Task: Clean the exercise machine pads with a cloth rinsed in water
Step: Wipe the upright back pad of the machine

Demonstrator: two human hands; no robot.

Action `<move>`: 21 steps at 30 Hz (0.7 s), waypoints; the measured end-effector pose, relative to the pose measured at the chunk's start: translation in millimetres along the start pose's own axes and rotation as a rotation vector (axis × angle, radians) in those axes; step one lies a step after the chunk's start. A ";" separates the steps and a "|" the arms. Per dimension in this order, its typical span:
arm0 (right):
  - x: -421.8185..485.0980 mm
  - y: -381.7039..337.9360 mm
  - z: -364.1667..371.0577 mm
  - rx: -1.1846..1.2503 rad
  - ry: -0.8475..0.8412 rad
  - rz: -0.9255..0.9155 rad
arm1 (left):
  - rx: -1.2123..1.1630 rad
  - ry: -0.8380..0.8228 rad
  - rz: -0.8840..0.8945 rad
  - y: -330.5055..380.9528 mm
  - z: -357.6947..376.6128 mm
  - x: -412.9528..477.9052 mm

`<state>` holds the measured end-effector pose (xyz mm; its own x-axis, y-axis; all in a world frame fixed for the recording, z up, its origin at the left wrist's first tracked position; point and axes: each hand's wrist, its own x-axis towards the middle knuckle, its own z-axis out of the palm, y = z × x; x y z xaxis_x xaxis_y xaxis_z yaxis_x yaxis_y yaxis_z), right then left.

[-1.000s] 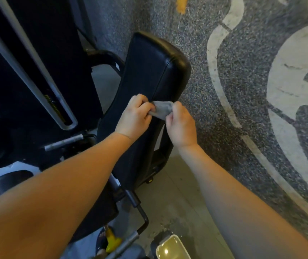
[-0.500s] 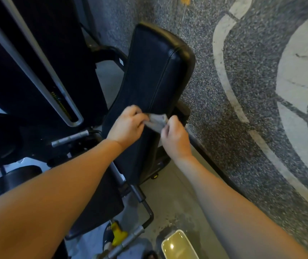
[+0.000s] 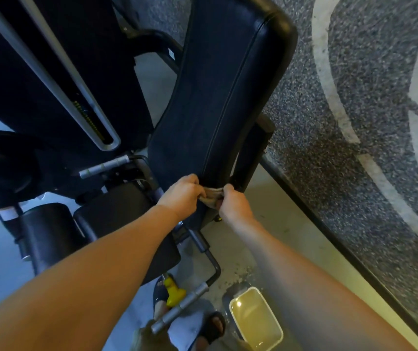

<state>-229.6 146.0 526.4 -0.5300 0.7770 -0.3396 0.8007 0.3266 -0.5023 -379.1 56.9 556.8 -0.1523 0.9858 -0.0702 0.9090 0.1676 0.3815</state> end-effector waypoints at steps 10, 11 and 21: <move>0.2 -24.3 -32.5 0.252 0.477 -0.135 | 0.068 0.361 0.179 -17.4 -27.1 21.0; 2.1 -23.6 -23.8 0.230 0.444 -0.119 | 0.056 0.366 0.176 -21.4 -16.0 19.0; -16.9 1.8 61.1 -0.037 0.017 0.169 | 0.165 -0.103 0.055 -41.4 71.9 -23.5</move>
<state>-236.2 100.6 482.7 -0.3821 0.8314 -0.4035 0.8879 0.2093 -0.4096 -385.3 26.4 476.5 -0.0683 0.9862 -0.1507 0.9673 0.1024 0.2319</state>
